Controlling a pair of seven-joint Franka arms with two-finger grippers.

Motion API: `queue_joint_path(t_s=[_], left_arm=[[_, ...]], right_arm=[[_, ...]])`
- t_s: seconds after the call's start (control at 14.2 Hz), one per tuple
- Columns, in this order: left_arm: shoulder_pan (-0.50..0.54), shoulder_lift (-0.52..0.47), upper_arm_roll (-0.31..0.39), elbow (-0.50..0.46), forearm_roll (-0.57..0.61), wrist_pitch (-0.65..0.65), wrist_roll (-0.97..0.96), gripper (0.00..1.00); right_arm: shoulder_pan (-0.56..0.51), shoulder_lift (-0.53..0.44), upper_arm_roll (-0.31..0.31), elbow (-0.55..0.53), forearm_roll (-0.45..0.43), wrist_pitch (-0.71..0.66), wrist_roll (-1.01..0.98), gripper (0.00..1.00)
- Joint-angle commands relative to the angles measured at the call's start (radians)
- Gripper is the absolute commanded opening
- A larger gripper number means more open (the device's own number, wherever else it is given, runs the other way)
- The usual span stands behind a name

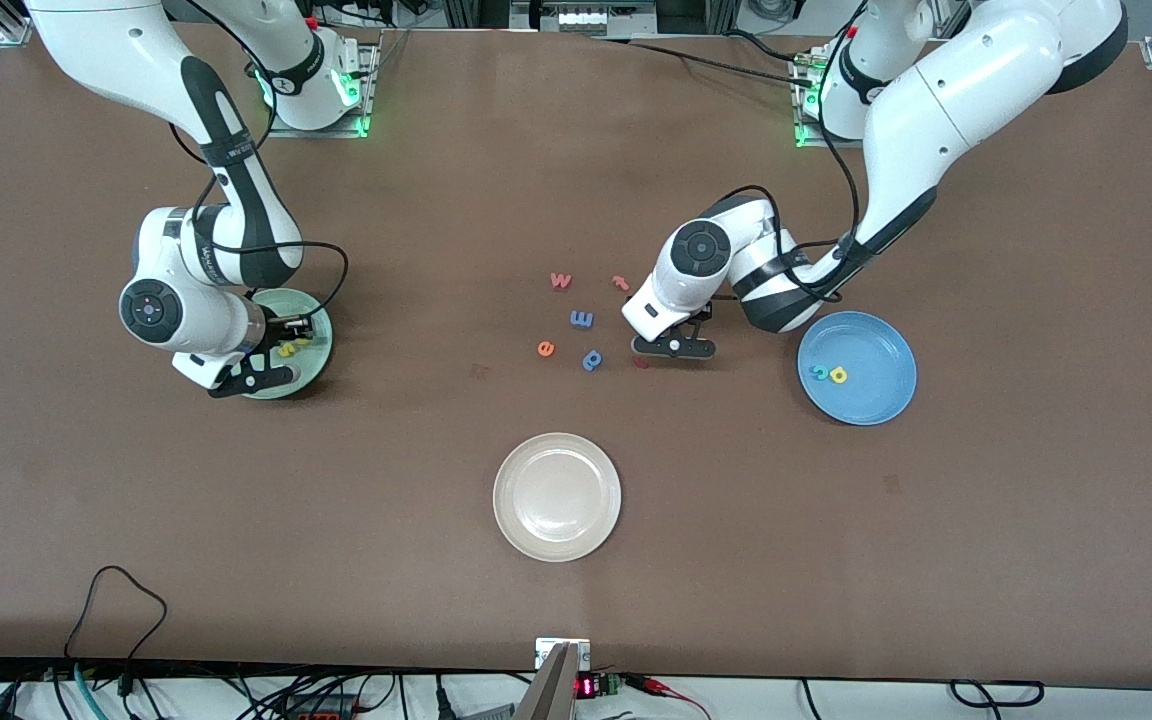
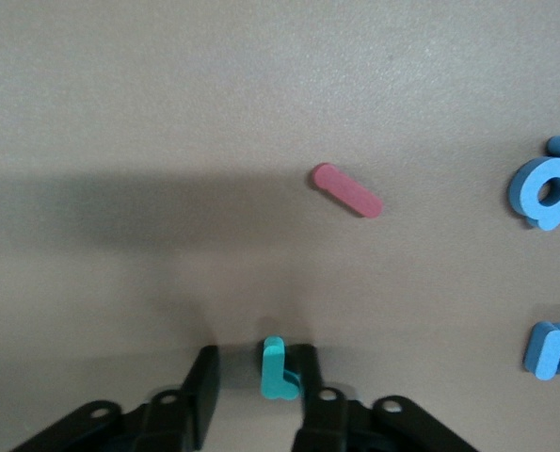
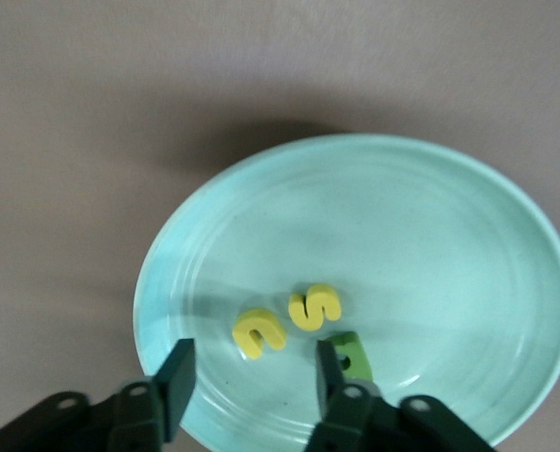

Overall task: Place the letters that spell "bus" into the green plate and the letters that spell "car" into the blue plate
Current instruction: 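Place the yellow u on the green plate with the right gripper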

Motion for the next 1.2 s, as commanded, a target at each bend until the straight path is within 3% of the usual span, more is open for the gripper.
queue_joint_path(t_s=[0.0, 0.21, 0.35, 0.63, 0.91, 1.13], left_arm=[[-0.017, -0.013, 0.011, 0.000, 0.007, 0.015, -0.038, 0.19], [-0.017, -0.010, 0.012, 0.000, 0.007, 0.015, -0.040, 0.17], [-0.016, -0.013, 0.012, 0.002, 0.007, 0.013, -0.035, 0.00], [0.001, -0.048, 0.008, 0.008, 0.007, -0.016, -0.029, 0.00], [0.010, -0.063, -0.017, 0.132, 0.007, -0.238, -0.021, 0.00], [0.084, -0.066, -0.029, 0.242, 0.004, -0.466, 0.135, 0.00]], right_arm=[[-0.013, -0.038, 0.004, 0.115, 0.014, -0.119, 0.034, 1.00], [-0.014, -0.041, 0.004, 0.330, 0.014, -0.345, 0.054, 1.00], [-0.005, -0.043, 0.004, 0.424, 0.014, -0.419, 0.116, 1.00], [-0.008, -0.089, 0.003, 0.582, -0.003, -0.600, 0.235, 1.00], [-0.014, -0.090, -0.110, 0.720, -0.024, -0.632, 0.209, 1.00], [-0.010, -0.124, -0.143, 0.740, -0.023, -0.695, 0.219, 1.00]])
